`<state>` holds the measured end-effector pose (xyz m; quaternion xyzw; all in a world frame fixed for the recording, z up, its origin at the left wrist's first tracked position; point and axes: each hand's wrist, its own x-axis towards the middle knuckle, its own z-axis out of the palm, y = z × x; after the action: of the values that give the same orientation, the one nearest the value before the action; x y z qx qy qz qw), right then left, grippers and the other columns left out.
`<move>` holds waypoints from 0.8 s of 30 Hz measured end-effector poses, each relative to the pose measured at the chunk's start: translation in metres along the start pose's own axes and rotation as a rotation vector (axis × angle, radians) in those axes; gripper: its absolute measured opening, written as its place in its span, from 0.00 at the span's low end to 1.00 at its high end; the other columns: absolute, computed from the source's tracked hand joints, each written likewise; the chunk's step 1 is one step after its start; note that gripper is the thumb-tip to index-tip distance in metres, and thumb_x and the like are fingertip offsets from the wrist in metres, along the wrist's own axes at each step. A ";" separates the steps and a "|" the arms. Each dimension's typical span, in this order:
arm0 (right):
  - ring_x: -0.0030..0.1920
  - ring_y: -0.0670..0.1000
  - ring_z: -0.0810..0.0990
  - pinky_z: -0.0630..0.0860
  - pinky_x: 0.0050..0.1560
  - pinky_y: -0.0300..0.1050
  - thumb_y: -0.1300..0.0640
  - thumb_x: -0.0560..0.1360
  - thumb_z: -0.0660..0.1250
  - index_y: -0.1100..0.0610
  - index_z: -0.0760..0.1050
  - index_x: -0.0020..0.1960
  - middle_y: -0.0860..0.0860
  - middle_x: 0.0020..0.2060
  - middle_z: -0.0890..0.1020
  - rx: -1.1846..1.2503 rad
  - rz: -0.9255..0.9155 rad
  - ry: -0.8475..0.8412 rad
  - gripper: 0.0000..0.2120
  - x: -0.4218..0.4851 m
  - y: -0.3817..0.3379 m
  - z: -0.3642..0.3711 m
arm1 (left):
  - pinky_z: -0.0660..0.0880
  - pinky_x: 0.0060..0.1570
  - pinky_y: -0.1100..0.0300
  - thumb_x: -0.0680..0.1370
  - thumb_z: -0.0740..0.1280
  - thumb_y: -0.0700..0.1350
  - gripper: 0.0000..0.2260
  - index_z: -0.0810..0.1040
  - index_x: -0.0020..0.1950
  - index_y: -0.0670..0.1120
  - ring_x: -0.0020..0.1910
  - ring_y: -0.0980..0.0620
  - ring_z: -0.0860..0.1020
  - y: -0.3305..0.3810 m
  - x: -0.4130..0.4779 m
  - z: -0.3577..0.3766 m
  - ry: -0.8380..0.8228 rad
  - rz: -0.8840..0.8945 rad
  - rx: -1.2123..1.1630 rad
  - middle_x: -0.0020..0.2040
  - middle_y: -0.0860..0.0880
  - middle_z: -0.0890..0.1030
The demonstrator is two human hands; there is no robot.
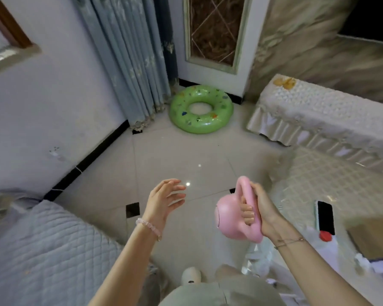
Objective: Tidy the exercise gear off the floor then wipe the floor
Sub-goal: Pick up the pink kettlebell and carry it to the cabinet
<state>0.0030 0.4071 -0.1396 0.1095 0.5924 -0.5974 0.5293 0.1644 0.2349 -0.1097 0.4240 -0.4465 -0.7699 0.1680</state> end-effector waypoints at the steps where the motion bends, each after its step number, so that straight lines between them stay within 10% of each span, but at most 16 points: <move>1: 0.16 0.47 0.58 0.55 0.17 0.33 0.44 0.76 0.52 0.56 0.63 0.25 0.50 0.19 0.61 0.029 -0.017 0.021 0.24 0.006 -0.007 0.001 | 0.75 0.42 0.56 0.79 0.60 0.39 0.08 0.77 0.45 0.44 0.33 0.52 0.79 0.007 0.014 0.006 -0.021 -0.019 0.007 0.35 0.50 0.82; 24: 0.15 0.48 0.61 0.56 0.19 0.37 0.44 0.78 0.52 0.57 0.65 0.31 0.51 0.16 0.64 0.265 -0.189 0.336 0.23 0.209 -0.273 -0.111 | 0.77 0.44 0.56 0.77 0.62 0.40 0.05 0.78 0.46 0.44 0.37 0.48 0.79 0.106 0.331 0.269 -0.252 -0.114 0.209 0.41 0.45 0.80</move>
<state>-0.3469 0.3218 -0.1669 0.2201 0.5962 -0.6903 0.3459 -0.2575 0.1131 -0.1233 0.3641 -0.5168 -0.7745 0.0219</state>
